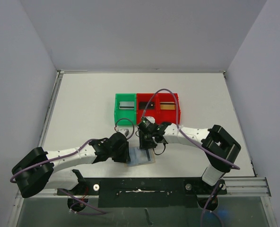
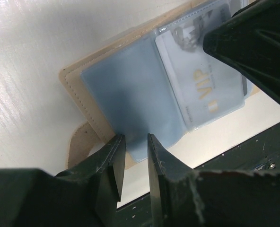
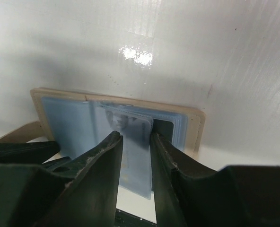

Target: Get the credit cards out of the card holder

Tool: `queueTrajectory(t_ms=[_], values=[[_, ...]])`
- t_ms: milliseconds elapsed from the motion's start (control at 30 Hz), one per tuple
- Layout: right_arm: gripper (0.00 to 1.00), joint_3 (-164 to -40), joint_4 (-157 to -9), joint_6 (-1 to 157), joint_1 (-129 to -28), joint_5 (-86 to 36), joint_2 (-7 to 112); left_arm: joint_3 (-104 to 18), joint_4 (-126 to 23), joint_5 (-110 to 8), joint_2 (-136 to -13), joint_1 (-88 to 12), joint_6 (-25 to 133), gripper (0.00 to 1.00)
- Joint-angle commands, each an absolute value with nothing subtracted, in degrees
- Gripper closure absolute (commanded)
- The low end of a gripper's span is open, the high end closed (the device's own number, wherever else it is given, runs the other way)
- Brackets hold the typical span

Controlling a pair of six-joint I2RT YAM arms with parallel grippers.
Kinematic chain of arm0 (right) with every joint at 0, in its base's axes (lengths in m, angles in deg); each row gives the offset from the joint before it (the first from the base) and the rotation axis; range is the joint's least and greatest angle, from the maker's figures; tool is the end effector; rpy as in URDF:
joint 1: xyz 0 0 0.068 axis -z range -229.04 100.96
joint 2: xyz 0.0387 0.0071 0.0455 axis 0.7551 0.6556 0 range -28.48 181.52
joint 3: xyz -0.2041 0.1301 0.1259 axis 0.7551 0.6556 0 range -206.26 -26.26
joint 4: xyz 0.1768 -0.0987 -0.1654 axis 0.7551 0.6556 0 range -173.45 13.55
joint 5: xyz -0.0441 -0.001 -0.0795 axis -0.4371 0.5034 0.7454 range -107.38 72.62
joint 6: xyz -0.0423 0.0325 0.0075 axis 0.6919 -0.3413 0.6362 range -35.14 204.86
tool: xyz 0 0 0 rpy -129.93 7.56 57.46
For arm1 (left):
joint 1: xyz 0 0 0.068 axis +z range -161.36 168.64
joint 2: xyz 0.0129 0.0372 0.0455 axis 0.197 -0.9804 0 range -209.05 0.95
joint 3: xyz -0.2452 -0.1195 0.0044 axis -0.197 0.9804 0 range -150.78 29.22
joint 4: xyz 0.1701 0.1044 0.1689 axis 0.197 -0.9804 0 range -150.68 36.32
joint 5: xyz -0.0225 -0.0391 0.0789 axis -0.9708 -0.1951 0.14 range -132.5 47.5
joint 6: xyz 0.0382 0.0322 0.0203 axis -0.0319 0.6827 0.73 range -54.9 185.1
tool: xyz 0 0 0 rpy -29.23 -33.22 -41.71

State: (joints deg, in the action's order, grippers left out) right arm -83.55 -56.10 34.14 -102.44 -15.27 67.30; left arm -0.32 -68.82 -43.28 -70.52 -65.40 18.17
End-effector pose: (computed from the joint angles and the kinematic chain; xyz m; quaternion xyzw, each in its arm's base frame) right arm 0.1923 0.2566 0.1707 -0.0191 0.9775 0.1540 0.1428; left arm 0.1277 -0.1767 0.1528 0.0614 0.9570 -0.2229 0.1753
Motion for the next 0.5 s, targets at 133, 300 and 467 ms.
queueTrajectory(t_ms=[133,300,467], values=[[0.69,-82.85,-61.92,33.03,-103.35,-19.64,60.43,-0.58,-66.57,-43.64,-70.53,-65.59,17.92,0.77],[0.68,-81.56,-66.02,32.74,-103.19,-23.19,59.18,-0.84,-66.38,-43.47,-70.36,-65.59,17.90,0.77],[0.67,-81.70,-70.38,32.68,-103.17,-28.42,61.37,-0.84,-67.06,-42.88,-69.67,-65.59,17.86,0.78]])
